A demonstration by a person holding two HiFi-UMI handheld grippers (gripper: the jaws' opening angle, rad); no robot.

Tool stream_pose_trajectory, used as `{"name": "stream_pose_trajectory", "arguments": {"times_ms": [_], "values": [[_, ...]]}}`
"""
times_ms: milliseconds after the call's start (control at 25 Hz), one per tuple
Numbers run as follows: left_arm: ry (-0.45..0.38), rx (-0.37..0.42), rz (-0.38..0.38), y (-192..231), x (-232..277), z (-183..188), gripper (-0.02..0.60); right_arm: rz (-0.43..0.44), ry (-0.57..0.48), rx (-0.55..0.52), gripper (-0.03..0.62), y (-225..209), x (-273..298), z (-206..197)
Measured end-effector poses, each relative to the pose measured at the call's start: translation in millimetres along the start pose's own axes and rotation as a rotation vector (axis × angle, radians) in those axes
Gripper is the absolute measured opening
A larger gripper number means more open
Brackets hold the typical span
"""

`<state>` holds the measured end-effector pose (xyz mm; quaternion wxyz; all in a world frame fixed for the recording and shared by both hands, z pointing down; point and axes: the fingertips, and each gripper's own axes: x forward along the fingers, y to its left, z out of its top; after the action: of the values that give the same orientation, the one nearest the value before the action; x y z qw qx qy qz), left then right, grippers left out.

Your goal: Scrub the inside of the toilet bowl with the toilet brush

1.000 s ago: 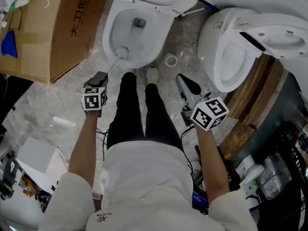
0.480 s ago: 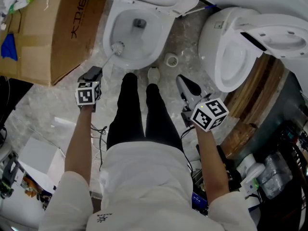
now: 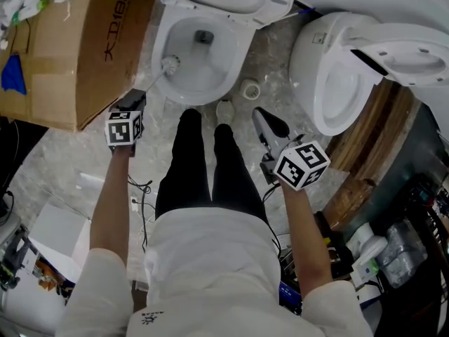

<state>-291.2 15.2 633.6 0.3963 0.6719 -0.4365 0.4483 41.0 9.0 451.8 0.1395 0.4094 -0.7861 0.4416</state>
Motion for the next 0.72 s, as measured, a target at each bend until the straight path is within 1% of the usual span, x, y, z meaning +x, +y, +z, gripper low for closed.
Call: {"name": "stream_pose_trajectory", "arguments": {"times_ms": [160,560,720], "values": [[-0.009,-0.008,-0.012,6,3,13,0.147,-0.004,0.001,-0.002,0.001,3,11,2],[-0.040,0.027,-0.030,19,14,52,0.147,-0.014,0.007,-0.016,0.002,12,55,1],[-0.053,0.049,-0.034,21,20,69,0.147,-0.019,0.019,-0.038,0.002,14,74,-1]]}}
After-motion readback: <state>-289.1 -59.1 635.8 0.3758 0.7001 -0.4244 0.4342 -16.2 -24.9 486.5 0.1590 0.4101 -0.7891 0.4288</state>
